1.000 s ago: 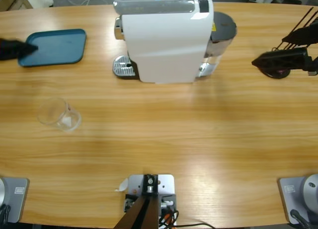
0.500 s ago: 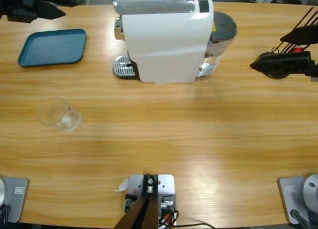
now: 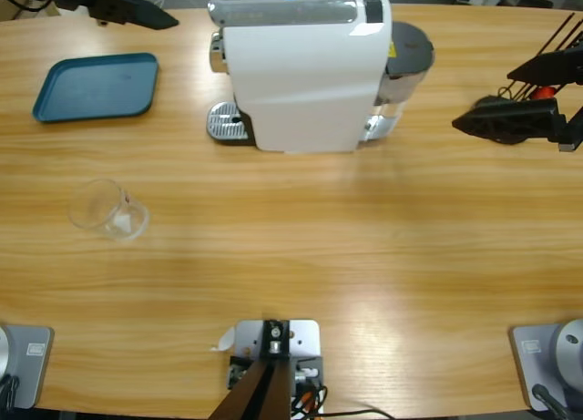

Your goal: Pour coffee

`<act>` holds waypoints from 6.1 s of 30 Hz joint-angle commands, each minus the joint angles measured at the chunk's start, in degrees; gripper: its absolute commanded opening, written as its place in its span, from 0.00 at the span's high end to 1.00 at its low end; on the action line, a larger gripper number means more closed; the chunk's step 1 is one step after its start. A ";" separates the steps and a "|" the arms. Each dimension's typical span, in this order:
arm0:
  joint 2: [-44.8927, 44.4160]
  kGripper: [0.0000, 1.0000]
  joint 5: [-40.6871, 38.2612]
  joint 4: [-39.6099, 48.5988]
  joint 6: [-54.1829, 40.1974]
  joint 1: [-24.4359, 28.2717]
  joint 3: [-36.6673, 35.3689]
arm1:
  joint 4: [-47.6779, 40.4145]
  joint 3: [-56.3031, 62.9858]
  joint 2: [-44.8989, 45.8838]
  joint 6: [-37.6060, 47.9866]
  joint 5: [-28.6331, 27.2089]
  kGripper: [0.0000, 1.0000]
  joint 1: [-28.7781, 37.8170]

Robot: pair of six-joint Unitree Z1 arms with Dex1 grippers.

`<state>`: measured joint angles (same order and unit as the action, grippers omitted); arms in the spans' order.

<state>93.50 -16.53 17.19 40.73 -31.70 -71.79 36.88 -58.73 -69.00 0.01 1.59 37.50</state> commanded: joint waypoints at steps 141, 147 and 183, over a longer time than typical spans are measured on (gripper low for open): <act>-20.24 0.00 7.57 2.06 -47.15 -10.05 21.72 | -48.23 31.29 -13.04 9.35 -6.99 1.00 -35.48; -20.55 0.00 7.57 1.36 -46.54 -10.05 23.23 | -41.43 28.18 -8.64 9.57 -7.80 1.00 -35.48; -38.01 0.01 8.54 6.28 -46.01 -8.12 28.28 | -1.67 -14.08 -7.50 -28.22 22.40 1.00 -3.79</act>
<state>63.60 -8.61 19.11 -5.40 -41.44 -45.30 27.50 -62.70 -64.42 -18.51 18.80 23.58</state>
